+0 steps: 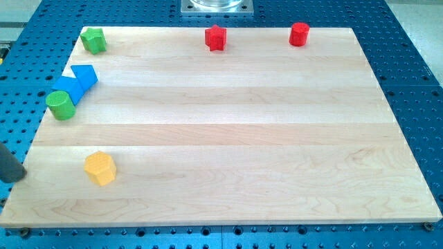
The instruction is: Move the triangle towards the cube
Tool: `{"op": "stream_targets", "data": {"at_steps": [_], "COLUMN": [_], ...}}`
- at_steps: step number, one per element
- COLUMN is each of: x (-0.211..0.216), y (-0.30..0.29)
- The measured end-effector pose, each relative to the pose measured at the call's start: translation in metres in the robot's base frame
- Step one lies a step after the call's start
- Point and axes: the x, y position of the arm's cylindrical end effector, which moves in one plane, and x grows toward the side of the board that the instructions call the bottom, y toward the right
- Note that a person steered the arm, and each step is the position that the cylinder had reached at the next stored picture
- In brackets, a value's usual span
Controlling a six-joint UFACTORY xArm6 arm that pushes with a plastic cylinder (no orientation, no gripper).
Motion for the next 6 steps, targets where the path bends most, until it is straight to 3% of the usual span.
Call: {"op": "stream_targets", "data": {"at_steps": [1, 3, 6], "x": [-0.012, -0.083, -0.230], "y": [0.000, 0.000, 0.003]}}
